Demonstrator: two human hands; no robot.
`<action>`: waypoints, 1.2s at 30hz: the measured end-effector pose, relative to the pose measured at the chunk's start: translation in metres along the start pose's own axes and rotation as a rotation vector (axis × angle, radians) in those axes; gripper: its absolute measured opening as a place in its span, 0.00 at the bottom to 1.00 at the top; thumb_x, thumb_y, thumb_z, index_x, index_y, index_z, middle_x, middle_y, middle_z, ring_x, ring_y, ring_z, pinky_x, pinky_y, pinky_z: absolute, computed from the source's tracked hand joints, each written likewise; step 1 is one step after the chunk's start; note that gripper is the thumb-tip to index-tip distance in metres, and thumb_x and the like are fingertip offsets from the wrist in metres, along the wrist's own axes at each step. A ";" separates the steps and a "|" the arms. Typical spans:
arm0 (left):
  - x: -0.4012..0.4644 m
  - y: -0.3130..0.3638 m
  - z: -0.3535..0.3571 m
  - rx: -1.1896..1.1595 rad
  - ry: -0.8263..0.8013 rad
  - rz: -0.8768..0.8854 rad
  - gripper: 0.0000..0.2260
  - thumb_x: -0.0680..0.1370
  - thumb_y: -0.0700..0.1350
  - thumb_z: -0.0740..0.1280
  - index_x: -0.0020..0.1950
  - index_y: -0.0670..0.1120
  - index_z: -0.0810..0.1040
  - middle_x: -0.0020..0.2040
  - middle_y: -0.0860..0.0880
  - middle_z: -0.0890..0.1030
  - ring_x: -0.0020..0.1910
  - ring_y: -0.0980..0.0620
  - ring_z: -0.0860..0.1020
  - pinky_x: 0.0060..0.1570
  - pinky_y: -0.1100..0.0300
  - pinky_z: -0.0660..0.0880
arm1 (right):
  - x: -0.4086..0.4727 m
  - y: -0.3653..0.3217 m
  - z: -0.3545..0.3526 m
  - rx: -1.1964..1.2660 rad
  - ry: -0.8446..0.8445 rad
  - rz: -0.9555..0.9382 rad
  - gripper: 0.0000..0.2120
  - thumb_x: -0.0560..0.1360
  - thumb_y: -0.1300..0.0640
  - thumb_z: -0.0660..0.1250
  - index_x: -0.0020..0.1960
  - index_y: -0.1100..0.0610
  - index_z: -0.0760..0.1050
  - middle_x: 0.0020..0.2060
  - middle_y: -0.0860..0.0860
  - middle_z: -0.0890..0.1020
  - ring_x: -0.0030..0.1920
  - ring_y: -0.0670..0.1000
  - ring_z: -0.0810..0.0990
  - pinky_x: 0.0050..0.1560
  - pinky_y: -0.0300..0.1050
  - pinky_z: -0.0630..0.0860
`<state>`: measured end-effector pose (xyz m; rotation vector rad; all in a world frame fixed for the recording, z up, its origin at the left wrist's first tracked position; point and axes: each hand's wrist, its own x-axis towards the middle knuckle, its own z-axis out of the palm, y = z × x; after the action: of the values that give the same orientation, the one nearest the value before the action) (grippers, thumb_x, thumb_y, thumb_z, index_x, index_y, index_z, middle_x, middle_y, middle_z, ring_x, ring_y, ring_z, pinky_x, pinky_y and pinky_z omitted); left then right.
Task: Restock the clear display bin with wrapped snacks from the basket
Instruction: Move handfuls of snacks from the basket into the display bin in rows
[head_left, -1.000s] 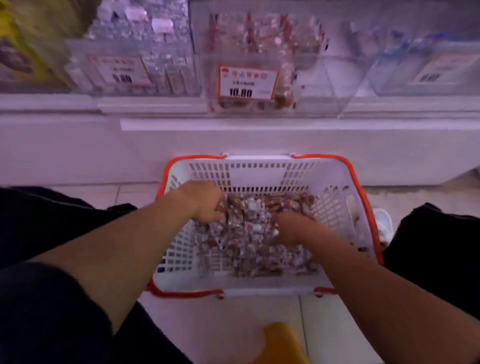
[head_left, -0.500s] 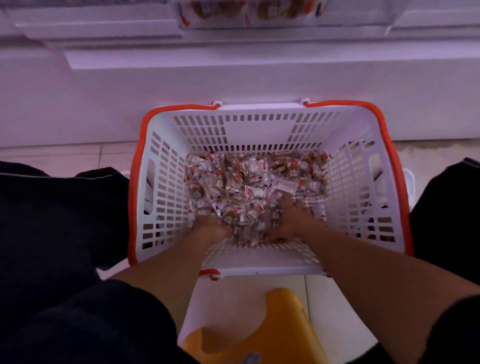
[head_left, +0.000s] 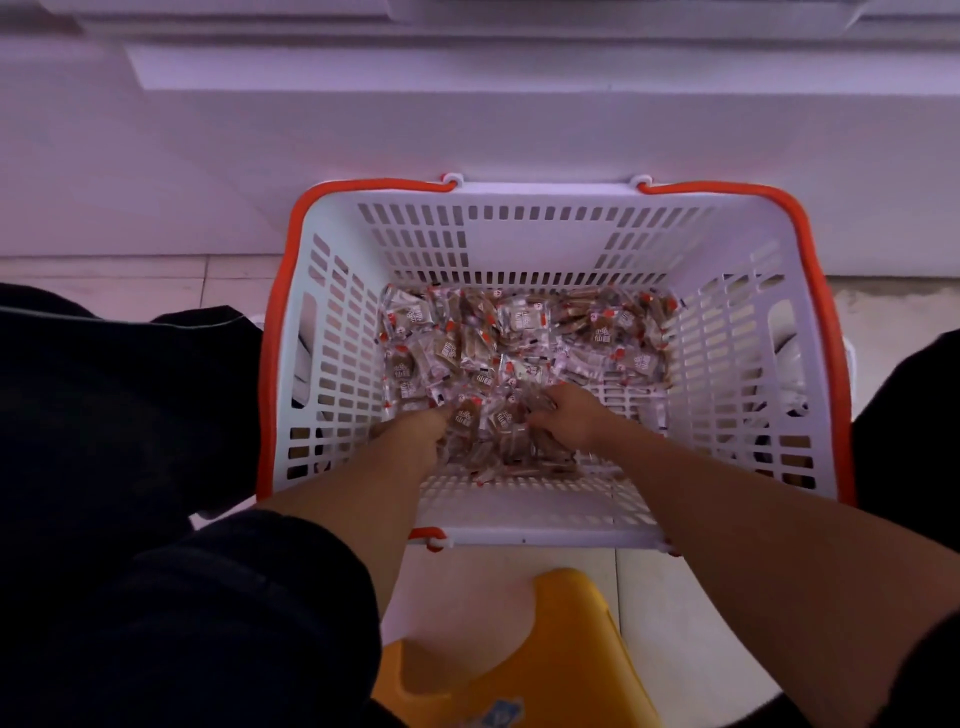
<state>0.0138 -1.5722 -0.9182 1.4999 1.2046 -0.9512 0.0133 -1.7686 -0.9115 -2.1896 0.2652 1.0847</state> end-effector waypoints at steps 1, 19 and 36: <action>-0.001 0.001 -0.001 -0.006 -0.026 0.001 0.25 0.78 0.55 0.68 0.68 0.39 0.74 0.37 0.46 0.72 0.32 0.52 0.68 0.34 0.59 0.70 | -0.002 -0.002 0.000 0.063 -0.006 0.020 0.08 0.77 0.60 0.67 0.40 0.59 0.75 0.36 0.60 0.79 0.35 0.56 0.76 0.40 0.47 0.72; 0.002 0.002 0.017 0.139 -0.092 0.063 0.34 0.72 0.53 0.76 0.71 0.38 0.70 0.69 0.41 0.74 0.65 0.40 0.75 0.65 0.46 0.74 | -0.009 -0.003 -0.002 0.770 -0.040 0.222 0.12 0.80 0.58 0.66 0.60 0.62 0.74 0.49 0.62 0.83 0.41 0.59 0.83 0.37 0.54 0.83; -0.054 0.009 -0.008 0.226 -0.213 0.195 0.09 0.80 0.47 0.69 0.48 0.41 0.79 0.31 0.46 0.78 0.27 0.51 0.75 0.31 0.59 0.75 | -0.059 -0.030 -0.052 0.498 -0.060 0.019 0.14 0.75 0.70 0.69 0.59 0.66 0.72 0.47 0.63 0.80 0.38 0.56 0.81 0.40 0.49 0.83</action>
<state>0.0116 -1.5774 -0.8635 1.6121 0.8044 -1.1100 0.0220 -1.7860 -0.8303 -1.7114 0.4748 0.9686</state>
